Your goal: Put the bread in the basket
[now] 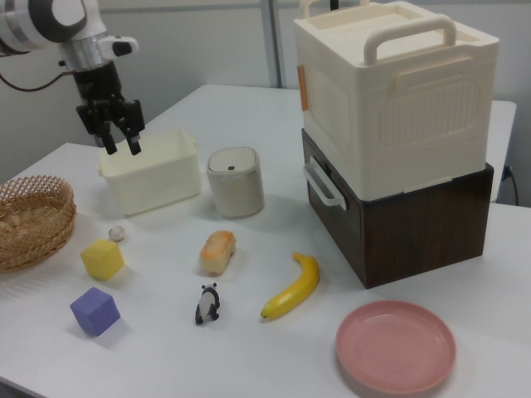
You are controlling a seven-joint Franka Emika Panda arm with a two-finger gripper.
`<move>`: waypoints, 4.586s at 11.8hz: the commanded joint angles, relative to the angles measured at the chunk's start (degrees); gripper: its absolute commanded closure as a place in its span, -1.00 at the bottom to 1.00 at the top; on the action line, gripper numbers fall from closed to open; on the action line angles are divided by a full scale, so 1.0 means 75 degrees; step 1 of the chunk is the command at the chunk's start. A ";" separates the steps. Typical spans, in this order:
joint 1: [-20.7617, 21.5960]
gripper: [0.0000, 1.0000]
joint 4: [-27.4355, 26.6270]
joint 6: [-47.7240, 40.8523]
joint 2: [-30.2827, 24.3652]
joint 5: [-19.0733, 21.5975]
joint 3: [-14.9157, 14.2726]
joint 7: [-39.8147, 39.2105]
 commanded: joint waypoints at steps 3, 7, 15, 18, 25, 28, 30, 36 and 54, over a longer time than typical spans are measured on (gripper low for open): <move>0.0199 -0.37 -0.0115 0.0199 -0.0094 0.0100 -0.0177 0.0085; -0.0210 -1.00 -0.0127 0.0222 -0.0059 0.0100 -0.0213 0.0027; -0.1287 -1.00 -0.0547 0.1333 0.0210 0.0463 -0.0201 0.0179; -0.1535 -1.00 -0.1366 0.2516 0.0281 0.0522 -0.0201 0.0027; -0.1536 -1.00 -0.2329 0.4041 0.1335 0.0429 -0.0213 -0.0840; -0.1512 -1.00 -0.2388 0.4101 0.1698 0.0428 -0.0282 -0.1344; -0.1465 -0.97 -0.2423 0.4567 0.1956 0.0405 -0.0330 -0.1391; -0.1430 -0.28 -0.2634 0.4864 0.1864 0.0428 -0.0587 -0.2106; 0.0523 -0.30 -0.1087 0.1840 0.0105 0.0498 -0.0705 0.0728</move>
